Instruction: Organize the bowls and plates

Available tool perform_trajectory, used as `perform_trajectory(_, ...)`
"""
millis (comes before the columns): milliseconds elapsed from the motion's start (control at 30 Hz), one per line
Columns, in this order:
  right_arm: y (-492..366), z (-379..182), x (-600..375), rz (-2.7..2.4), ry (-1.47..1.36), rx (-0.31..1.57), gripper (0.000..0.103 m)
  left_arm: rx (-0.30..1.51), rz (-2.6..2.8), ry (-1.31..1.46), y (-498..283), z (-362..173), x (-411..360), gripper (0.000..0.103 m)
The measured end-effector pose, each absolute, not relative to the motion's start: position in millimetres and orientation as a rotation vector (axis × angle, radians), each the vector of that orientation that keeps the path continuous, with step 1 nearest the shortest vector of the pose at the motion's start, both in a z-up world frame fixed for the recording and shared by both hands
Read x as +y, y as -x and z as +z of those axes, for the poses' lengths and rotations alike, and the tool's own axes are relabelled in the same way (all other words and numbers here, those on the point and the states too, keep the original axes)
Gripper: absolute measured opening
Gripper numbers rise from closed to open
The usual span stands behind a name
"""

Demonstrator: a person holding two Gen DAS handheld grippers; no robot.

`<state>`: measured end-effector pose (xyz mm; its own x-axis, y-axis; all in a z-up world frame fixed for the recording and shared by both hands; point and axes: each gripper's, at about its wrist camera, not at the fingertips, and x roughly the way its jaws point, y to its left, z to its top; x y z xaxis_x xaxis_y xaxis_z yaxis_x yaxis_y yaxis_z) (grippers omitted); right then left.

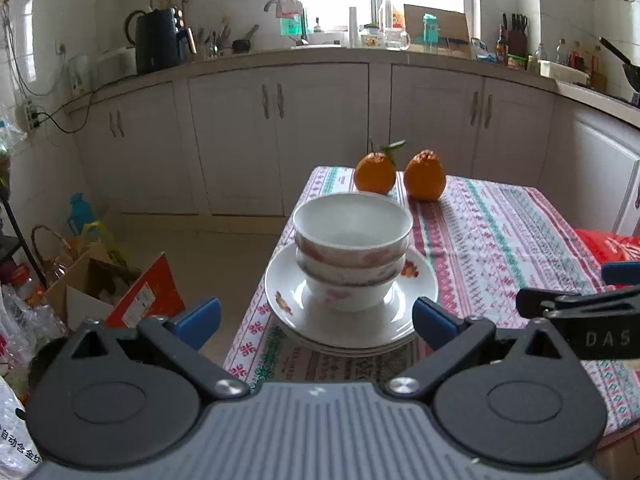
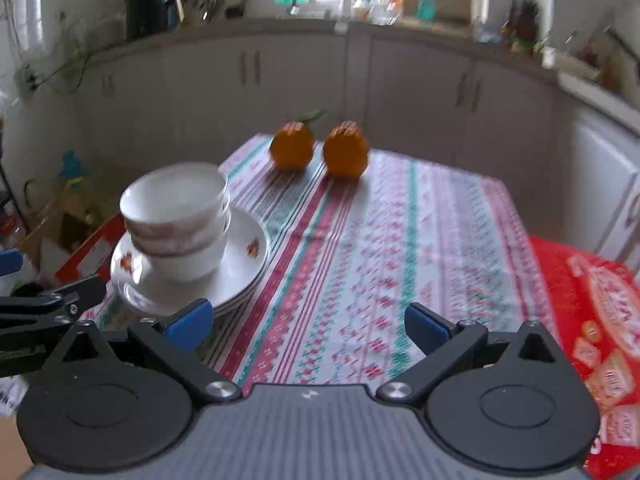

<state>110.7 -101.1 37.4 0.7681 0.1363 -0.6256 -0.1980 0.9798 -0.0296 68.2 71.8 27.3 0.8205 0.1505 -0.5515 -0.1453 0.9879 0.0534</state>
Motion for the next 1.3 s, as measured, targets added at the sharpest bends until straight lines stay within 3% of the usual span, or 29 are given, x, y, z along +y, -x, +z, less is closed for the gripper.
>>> perform_trajectory(1300, -90, 51, -111, 0.144, 0.038, 0.562, 0.103, 0.528, 0.222, -0.023, -58, 42, 52, 0.101)
